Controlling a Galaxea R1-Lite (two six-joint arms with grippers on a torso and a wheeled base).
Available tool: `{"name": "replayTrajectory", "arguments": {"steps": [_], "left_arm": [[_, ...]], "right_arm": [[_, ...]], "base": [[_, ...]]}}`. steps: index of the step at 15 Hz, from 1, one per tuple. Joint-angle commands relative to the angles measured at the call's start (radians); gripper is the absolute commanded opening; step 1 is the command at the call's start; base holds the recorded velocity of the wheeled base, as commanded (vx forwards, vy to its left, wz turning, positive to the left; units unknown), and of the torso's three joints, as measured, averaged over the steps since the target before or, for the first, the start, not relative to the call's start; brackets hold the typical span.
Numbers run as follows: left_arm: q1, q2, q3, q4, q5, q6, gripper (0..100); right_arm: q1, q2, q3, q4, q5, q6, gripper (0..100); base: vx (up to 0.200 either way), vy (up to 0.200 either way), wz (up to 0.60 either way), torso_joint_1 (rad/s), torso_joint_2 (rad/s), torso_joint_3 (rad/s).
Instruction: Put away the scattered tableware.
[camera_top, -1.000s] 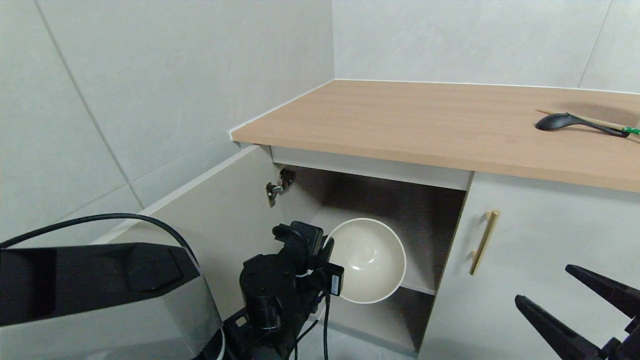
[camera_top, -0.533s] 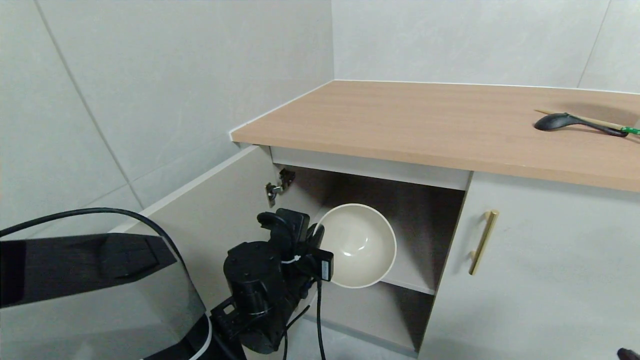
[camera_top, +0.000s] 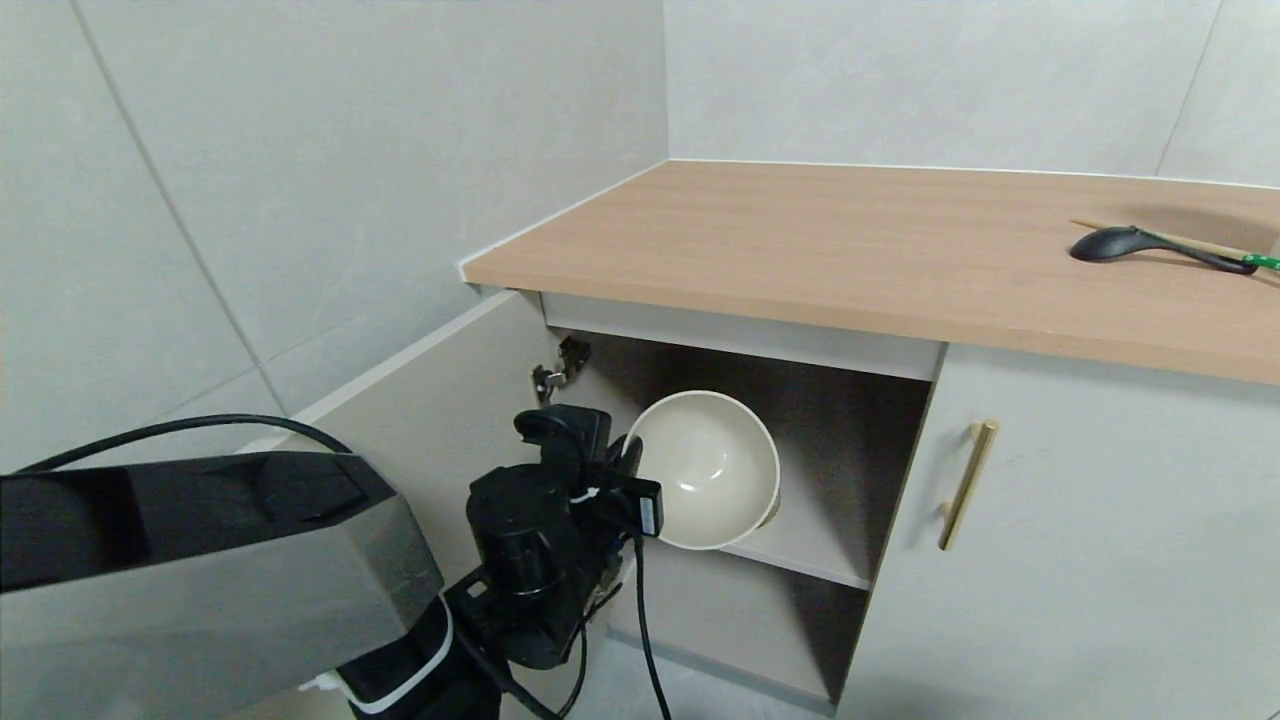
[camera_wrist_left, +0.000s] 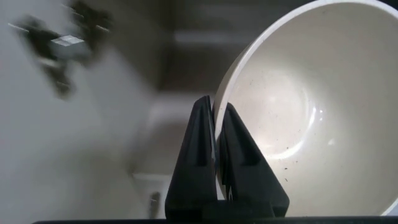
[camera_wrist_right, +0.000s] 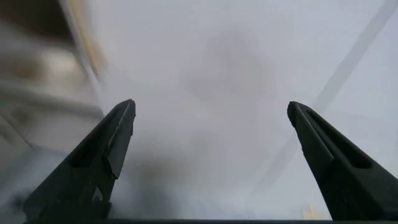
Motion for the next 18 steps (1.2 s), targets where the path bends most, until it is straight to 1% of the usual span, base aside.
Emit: {"name": "replayTrajectory", "arguments": {"steps": [1,3,5,6,7,8,9,10,12,13,14,15,16,17,18], "left_arm": [[-0.02,0.056,-0.007,-0.001,-0.001,-0.012,0],[-0.014,0.1,-0.042,-0.001,-0.001,-0.055,0],[0.009,0.112,-0.091,0.042,-0.001,-0.09,0],[0.019,0.112,-0.109,0.061,-0.002,-0.099,0],[0.035,0.114,-0.137,0.084,-0.024,-0.102,0],[0.036,0.116,-0.142,0.091,-0.037,-0.104,0],[0.036,0.12,-0.152,0.104,-0.048,-0.104,0],[0.036,0.143,-0.18,0.13,-0.05,-0.118,0],[0.033,0.191,-0.195,0.18,-0.053,-0.147,0],[0.032,0.22,-0.205,0.18,-0.068,-0.159,0],[0.033,0.232,-0.217,0.182,-0.086,-0.162,0],[0.033,0.244,-0.24,0.18,-0.106,-0.164,0],[0.033,0.249,-0.269,0.185,-0.122,-0.164,0],[0.033,0.257,-0.294,0.187,-0.133,-0.162,0],[0.033,0.263,-0.324,0.187,-0.143,-0.162,0]], "right_arm": [[-0.033,-0.088,0.061,0.004,-0.01,0.031,100],[-0.033,-0.088,0.062,0.004,-0.041,0.048,100],[-0.033,-0.088,0.067,0.003,-0.033,0.051,100],[-0.033,-0.088,0.067,0.003,-0.029,0.053,100],[-0.033,-0.088,0.067,0.001,-0.021,0.045,100],[-0.033,-0.088,0.067,0.001,-0.009,0.034,100],[-0.033,-0.088,0.067,0.0,0.024,-0.007,100],[-0.033,-0.088,0.07,-0.022,0.05,-0.05,100],[-0.033,-0.088,0.087,-0.06,0.091,-0.095,100],[-0.033,-0.088,0.104,-0.101,0.14,-0.142,100],[-0.035,-0.088,0.107,-0.111,0.152,-0.151,100],[-0.033,-0.088,0.11,-0.115,0.126,-0.085,100],[-0.035,-0.088,0.114,-0.115,0.062,0.028,100],[-0.035,-0.088,0.114,-0.115,0.027,0.045,100],[-0.035,-0.088,0.114,-0.112,0.024,0.088,100]], "base": [[0.0,0.0,0.0,0.0,0.0,0.0],[0.0,0.0,0.0,0.0,0.0,0.0],[0.0,0.0,0.0,0.0,0.0,0.0],[0.0,0.0,0.0,0.0,0.0,0.0],[0.0,0.0,0.0,0.0,0.0,0.0],[0.0,0.0,0.0,0.0,0.0,0.0],[0.0,0.0,0.0,0.0,0.0,0.0],[0.0,0.0,0.0,0.0,0.0,0.0],[0.0,0.0,0.0,0.0,0.0,0.0],[0.0,0.0,0.0,0.0,0.0,0.0],[0.0,0.0,0.0,0.0,0.0,0.0],[0.0,0.0,0.0,0.0,0.0,0.0],[0.0,0.0,0.0,0.0,0.0,0.0],[0.0,0.0,0.0,0.0,0.0,0.0],[0.0,0.0,0.0,0.0,0.0,0.0]]}}
